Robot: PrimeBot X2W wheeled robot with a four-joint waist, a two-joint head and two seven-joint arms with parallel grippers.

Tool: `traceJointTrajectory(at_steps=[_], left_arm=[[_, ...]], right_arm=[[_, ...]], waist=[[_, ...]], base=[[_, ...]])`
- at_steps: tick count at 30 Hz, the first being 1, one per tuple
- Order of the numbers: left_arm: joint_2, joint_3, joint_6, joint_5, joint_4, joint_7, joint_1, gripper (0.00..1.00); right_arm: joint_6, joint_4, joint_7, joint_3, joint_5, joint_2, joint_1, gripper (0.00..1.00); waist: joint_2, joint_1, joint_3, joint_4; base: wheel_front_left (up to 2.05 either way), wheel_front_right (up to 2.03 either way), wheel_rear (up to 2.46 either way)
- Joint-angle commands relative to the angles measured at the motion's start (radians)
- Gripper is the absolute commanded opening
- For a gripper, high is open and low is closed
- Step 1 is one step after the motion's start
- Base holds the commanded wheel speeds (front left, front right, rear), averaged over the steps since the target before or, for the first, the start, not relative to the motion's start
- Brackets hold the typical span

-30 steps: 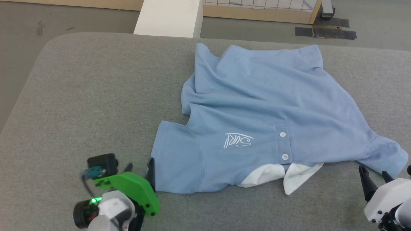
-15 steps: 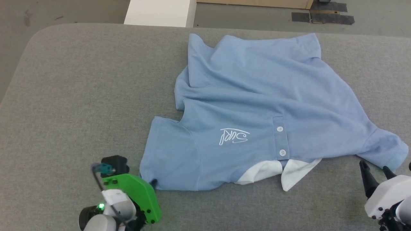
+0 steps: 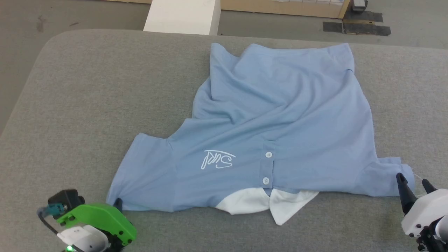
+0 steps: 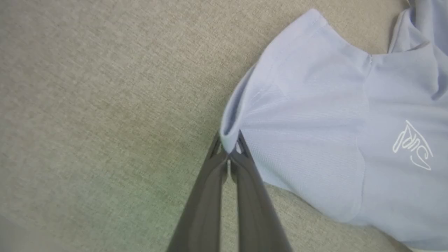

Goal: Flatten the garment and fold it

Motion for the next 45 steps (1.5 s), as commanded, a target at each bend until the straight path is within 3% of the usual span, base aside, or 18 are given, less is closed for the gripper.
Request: traceJointTrajectory(at_steps=[1,2,5,9,14,19,25,26,27,36,45], left_arm=[[-0.01,0.004,-0.003,-0.023,0.002,-0.017,0.009,0.42],[-0.017,-0.003,-0.014,-0.03,0.004,-0.032,0.007,1.0],[-0.026,-0.002,-0.039,-0.03,-0.015,-0.114,-0.011,1.0],[0.002,-0.003,-0.085,0.052,-0.049,-0.309,-0.034,1.0],[0.019,-0.032,-0.126,0.151,-0.058,-0.526,-0.049,1.0],[0.0,-0.072,-0.136,0.187,-0.036,-0.611,-0.077,1.0],[-0.015,-0.099,-0.138,0.192,0.004,-0.629,-0.108,1.0],[-0.017,-0.101,-0.138,0.192,0.009,-0.63,-0.112,1.0],[-0.018,-0.103,-0.138,0.192,0.013,-0.632,-0.116,1.0],[-0.024,-0.125,-0.143,0.192,0.022,-0.639,-0.161,1.0],[-0.041,-0.172,-0.151,0.192,0.049,-0.649,-0.221,1.0]], right_arm=[[-0.002,-0.002,0.001,0.001,-0.005,-0.004,-0.008,1.0],[-0.002,-0.002,0.002,-0.002,-0.004,-0.005,-0.005,1.0],[-0.002,-0.009,0.007,0.001,0.0,-0.013,-0.014,1.0],[-0.002,-0.014,0.045,0.031,-0.001,-0.058,-0.078,1.0],[-0.002,0.066,0.202,0.12,-0.034,-0.143,-0.235,1.0],[-0.002,0.202,0.319,0.235,-0.082,-0.22,-0.37,1.0],[-0.002,0.313,0.44,0.36,-0.061,-0.261,-0.426,1.0],[-0.002,0.319,0.46,0.369,-0.056,-0.269,-0.432,0.56],[-0.002,0.32,0.475,0.376,-0.049,-0.277,-0.442,0.0],[-0.002,0.306,0.411,0.422,-0.068,-0.311,-0.677,0.0],[-0.002,0.474,0.297,0.472,-0.154,-0.275,-0.917,0.0]], waist=[[0.0,0.0,0.0,0.005],[0.0,0.0,-0.002,0.01],[0.0,0.0,-0.005,0.016],[0.0,0.0,0.0,0.013],[0.0,0.0,0.033,0.018],[0.0,0.0,0.08,0.054],[0.0,0.0,0.113,0.092],[0.0,0.0,0.117,0.095],[0.0,0.0,0.12,0.098],[0.0,0.0,0.173,0.122],[0.0,0.0,0.242,0.177]], base=[[0.0,0.0,0.0],[0.0,0.0,0.0],[0.0,0.0,0.0],[0.0,0.0,0.0],[0.0,0.0,0.0],[0.0,0.0,0.0],[0.0,0.0,0.0],[0.0,0.0,0.0],[0.0,0.0,0.0],[0.0,0.0,0.0],[0.0,0.0,0.0]])
